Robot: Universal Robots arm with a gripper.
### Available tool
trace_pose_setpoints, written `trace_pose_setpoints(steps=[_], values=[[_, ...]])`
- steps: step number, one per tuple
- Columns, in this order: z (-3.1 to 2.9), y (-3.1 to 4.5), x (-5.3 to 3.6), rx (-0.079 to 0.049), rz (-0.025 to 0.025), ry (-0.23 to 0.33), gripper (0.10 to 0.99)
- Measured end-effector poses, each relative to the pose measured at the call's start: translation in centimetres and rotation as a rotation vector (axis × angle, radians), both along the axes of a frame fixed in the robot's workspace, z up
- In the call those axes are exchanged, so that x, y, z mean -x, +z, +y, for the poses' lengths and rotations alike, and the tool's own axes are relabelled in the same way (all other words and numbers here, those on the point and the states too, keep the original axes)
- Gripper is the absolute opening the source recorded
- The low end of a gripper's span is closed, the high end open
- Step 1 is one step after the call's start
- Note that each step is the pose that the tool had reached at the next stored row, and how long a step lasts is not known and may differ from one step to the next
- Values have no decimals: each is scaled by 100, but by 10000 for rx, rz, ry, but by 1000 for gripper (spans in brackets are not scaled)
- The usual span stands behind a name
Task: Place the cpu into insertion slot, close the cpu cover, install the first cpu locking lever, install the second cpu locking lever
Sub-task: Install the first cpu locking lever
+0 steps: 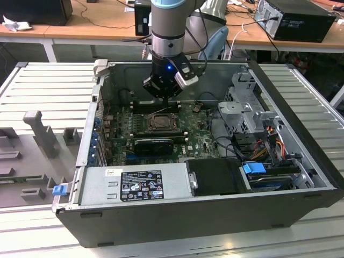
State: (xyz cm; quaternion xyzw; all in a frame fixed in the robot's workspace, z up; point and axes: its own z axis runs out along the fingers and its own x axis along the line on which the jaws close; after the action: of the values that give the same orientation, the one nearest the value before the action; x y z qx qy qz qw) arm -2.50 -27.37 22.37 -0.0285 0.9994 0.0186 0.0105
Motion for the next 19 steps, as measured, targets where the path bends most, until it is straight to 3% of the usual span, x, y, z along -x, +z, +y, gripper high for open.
trace_pose_setpoints(steps=[10, 19], values=[[-2, -33, -29, -32, 0, 1, 106], [-30, -119, -46, -229, -1, -1, 106]])
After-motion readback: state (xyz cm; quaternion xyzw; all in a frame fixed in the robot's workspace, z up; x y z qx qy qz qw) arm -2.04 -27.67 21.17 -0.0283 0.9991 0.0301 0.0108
